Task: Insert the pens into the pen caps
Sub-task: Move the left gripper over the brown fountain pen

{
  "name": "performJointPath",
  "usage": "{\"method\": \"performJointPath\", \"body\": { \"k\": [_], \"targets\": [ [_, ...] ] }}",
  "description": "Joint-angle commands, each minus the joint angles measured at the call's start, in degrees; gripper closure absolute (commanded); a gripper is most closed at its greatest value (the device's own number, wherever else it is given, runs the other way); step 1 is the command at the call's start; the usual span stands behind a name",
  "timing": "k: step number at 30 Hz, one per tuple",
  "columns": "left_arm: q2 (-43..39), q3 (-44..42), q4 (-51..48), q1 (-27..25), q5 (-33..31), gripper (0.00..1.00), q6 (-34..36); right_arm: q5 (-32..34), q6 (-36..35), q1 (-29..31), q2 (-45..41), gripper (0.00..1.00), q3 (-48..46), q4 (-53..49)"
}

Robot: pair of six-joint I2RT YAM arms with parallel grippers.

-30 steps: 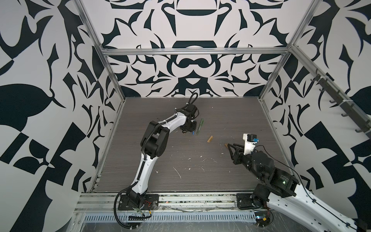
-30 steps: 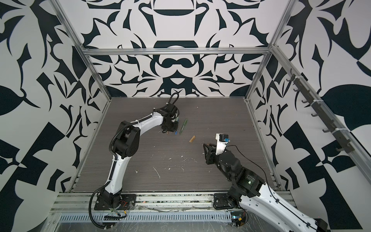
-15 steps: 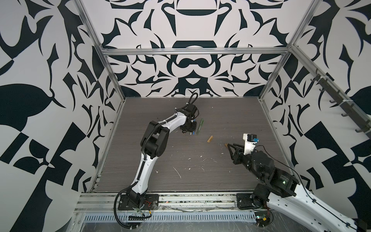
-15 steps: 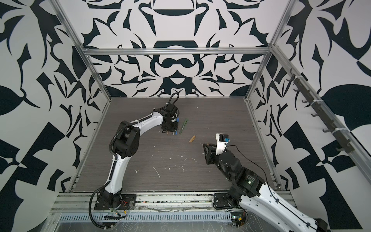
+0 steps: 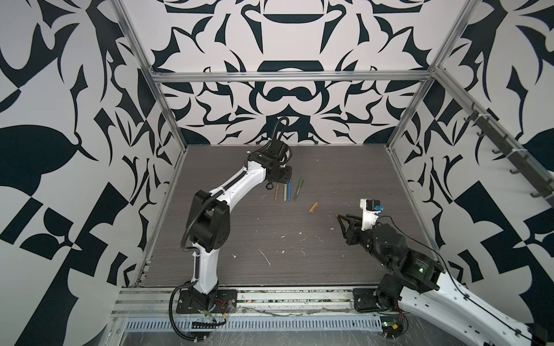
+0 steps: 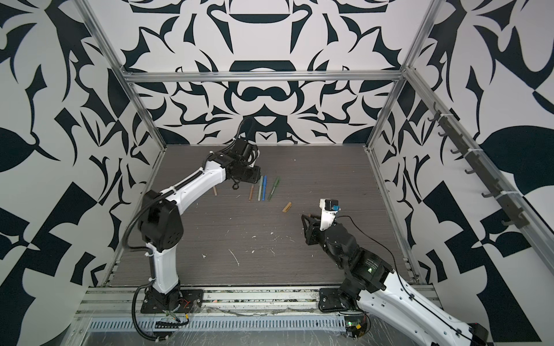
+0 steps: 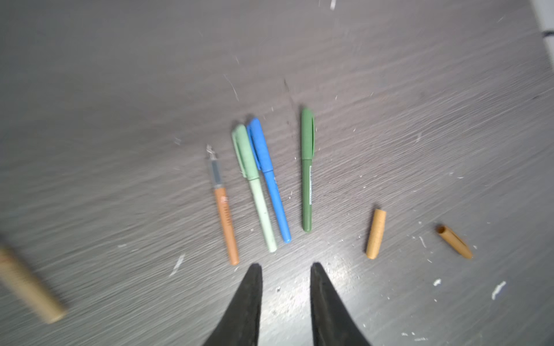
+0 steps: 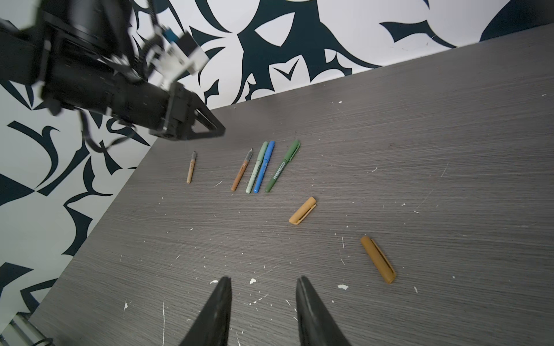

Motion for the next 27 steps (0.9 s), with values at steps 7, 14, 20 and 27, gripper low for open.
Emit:
{"method": "performJointPath", "body": {
  "k": [7, 14, 20, 27],
  "targets": [
    [-4.33, -8.88, 0.55, 15.70, -7.55, 0.63, -8.76, -1.57, -2.40, -0.26, 3.66, 0.62, 1.00, 4.73],
    [4.81, -3.68, -7.60, 19.90, -9.30, 0.66, -6.99, -4.11, -2.07, -0.37, 5.90, 0.62, 0.09, 5.30],
    [12.77, 1.33, -10.79, 19.97, -9.37, 0.67, -5.08, -5.34, -2.16, -0.46, 6.28, 0.62, 0.26, 5.08],
    [17.67, 2.99, -13.62, 20.08, -10.90, 0.70, -4.75, -5.38, -1.74, -0.49, 5.11, 0.62, -0.58, 4.80]
  ]
}}
